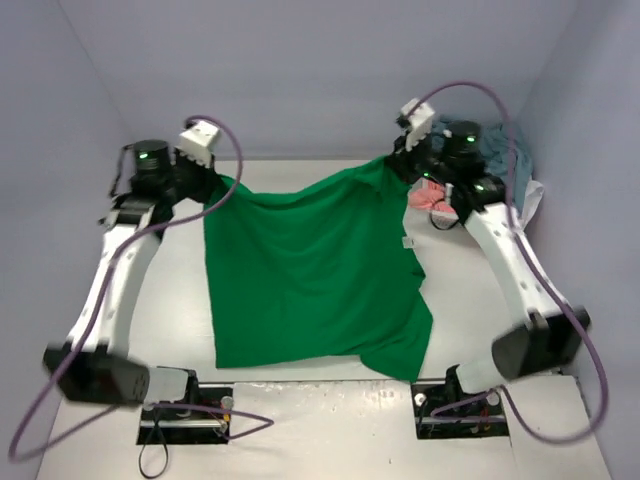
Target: Fold and stack the t-shirts
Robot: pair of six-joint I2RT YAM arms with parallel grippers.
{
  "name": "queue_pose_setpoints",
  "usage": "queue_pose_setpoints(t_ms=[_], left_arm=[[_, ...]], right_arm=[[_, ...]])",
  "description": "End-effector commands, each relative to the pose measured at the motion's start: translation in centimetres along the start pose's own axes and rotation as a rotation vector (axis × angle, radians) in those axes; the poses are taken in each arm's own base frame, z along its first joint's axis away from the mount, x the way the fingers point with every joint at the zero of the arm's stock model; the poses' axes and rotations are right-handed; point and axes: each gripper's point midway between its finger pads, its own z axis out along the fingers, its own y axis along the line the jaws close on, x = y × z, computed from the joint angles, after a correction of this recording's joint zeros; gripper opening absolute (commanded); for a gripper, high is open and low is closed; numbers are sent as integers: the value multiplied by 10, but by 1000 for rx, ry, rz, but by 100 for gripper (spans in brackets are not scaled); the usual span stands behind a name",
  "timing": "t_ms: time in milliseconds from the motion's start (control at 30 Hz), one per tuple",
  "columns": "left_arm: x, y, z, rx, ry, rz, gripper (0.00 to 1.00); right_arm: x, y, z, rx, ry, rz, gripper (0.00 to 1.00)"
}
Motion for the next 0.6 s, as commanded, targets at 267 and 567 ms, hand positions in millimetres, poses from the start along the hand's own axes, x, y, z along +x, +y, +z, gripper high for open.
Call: queue_pose_setpoints(t_ms=[267,567], left_arm=[[109,52,161,-42,192,-17,0],[145,86,204,-175,258,-12,0]], right_arm=[[126,-31,124,-53,150,39,0],[182,-42,172,-7,238,60,0]])
